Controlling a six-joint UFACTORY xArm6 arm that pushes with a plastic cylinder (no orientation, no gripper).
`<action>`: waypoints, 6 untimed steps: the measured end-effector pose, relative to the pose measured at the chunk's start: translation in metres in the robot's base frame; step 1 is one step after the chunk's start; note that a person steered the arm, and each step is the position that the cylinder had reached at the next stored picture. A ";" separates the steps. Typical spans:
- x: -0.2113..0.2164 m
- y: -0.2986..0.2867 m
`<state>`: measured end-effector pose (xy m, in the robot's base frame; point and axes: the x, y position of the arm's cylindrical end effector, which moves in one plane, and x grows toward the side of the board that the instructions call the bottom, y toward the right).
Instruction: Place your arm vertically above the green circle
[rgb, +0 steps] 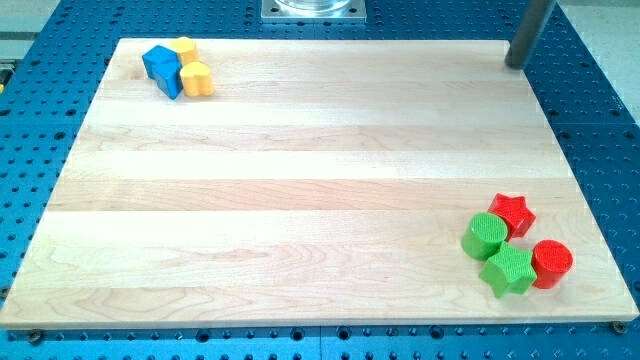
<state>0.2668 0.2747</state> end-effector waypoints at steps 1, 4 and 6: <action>0.032 -0.036; 0.049 -0.103; 0.045 -0.107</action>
